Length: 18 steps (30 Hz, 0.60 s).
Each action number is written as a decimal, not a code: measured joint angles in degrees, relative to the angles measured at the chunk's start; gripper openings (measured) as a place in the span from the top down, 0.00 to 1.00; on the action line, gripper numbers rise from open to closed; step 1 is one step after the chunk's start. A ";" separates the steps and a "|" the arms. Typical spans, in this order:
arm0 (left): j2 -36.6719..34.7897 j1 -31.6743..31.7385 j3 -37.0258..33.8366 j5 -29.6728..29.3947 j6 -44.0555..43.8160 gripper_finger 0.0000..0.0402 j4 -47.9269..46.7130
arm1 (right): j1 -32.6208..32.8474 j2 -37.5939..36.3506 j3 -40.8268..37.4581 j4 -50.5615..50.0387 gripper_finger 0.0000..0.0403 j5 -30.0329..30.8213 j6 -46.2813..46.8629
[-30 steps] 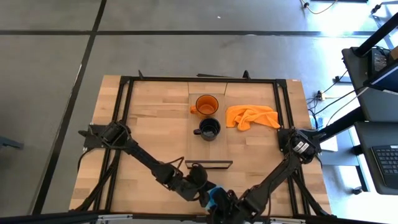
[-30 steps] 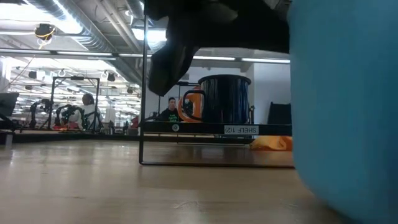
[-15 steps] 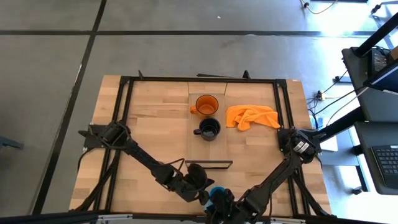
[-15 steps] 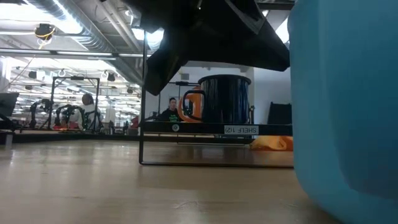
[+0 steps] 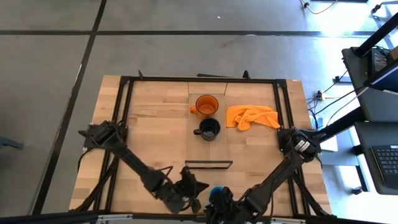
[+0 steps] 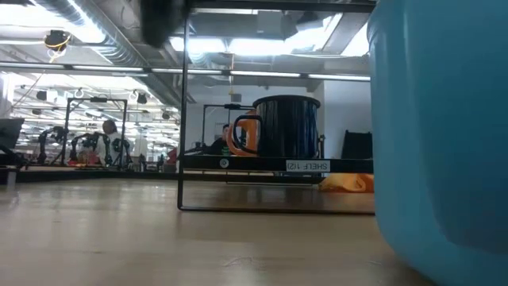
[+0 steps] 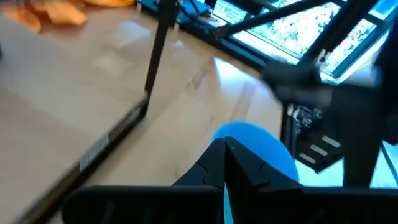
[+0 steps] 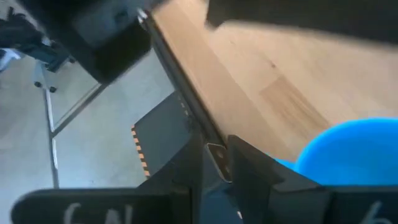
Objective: Stack small to large cups/mugs on shelf
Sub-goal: Put the blue mug on the shelf
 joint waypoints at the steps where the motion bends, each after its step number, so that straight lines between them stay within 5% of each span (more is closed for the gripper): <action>1: 0.00 -0.93 0.00 -0.59 -1.75 1.00 -0.97 | 0.00 -0.55 0.00 -0.05 0.81 0.00 -0.65; 9: 0.49 -7.97 0.00 -2.32 -15.79 1.00 -6.54 | 0.00 -6.66 0.02 -14.22 0.81 2.95 0.51; 18: 0.87 -8.54 0.00 1.21 -19.19 1.00 -6.29 | -0.07 -7.72 0.00 -29.95 0.81 -5.45 12.33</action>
